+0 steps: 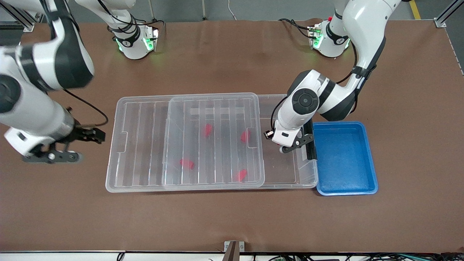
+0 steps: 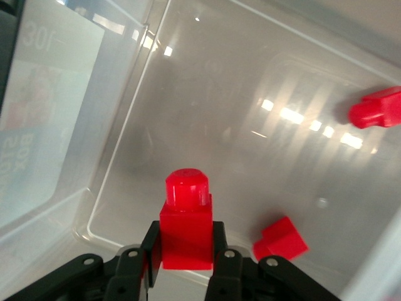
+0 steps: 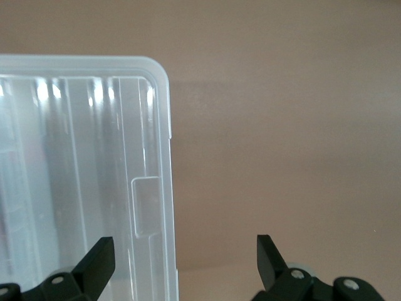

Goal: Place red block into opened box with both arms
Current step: 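Lift the block with the left gripper while the right gripper slides the lid, then lower the red block into the open box and open the left gripper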

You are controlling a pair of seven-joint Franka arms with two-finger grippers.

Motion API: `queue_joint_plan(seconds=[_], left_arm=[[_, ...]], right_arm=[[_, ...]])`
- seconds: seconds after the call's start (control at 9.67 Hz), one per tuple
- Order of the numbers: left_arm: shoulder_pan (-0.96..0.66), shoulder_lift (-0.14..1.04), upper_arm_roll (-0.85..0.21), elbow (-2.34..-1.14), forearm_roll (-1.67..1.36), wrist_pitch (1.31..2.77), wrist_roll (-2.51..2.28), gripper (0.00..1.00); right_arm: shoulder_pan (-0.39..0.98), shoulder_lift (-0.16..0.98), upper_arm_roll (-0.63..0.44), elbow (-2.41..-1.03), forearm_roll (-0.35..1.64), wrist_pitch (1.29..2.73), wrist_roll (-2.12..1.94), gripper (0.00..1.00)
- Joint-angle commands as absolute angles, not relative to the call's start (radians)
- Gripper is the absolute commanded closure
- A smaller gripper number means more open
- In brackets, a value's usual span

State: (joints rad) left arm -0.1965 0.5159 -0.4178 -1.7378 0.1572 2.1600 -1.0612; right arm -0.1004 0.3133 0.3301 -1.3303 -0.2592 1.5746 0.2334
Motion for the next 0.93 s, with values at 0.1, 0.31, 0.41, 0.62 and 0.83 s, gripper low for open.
queue_joint_plan(seconds=[0.1, 0.31, 0.41, 0.62, 0.83], left_arm=[[-0.212, 0.604, -0.419, -1.752, 0.294, 2.183, -1.072, 0.97], [-0.212, 0.635, -0.419, -1.752, 0.299, 2.189, -0.984, 0.97], [-0.21, 0.643, -0.419, -1.753, 0.299, 2.189, -0.933, 0.97], [-0.21, 0.663, -0.419, -1.753, 0.301, 2.197, -0.899, 0.97], [-0.196, 0.672, -0.419, -1.781, 0.319, 2.25, -0.873, 0.97]], right_arm=[[-0.091, 0.123, 0.127, -1.37, -0.028, 1.507, 0.238, 0.0], [-0.061, 0.033, -0.026, -1.371, 0.075, 1.399, 0.227, 0.0], [-0.075, 0.023, -0.044, -1.373, 0.118, 1.382, 0.216, 0.0], [-0.077, 0.02, -0.071, -1.373, 0.095, 1.382, 0.098, 0.0], [-0.081, 0.025, -0.074, -1.371, 0.058, 1.391, 0.103, 0.0]])
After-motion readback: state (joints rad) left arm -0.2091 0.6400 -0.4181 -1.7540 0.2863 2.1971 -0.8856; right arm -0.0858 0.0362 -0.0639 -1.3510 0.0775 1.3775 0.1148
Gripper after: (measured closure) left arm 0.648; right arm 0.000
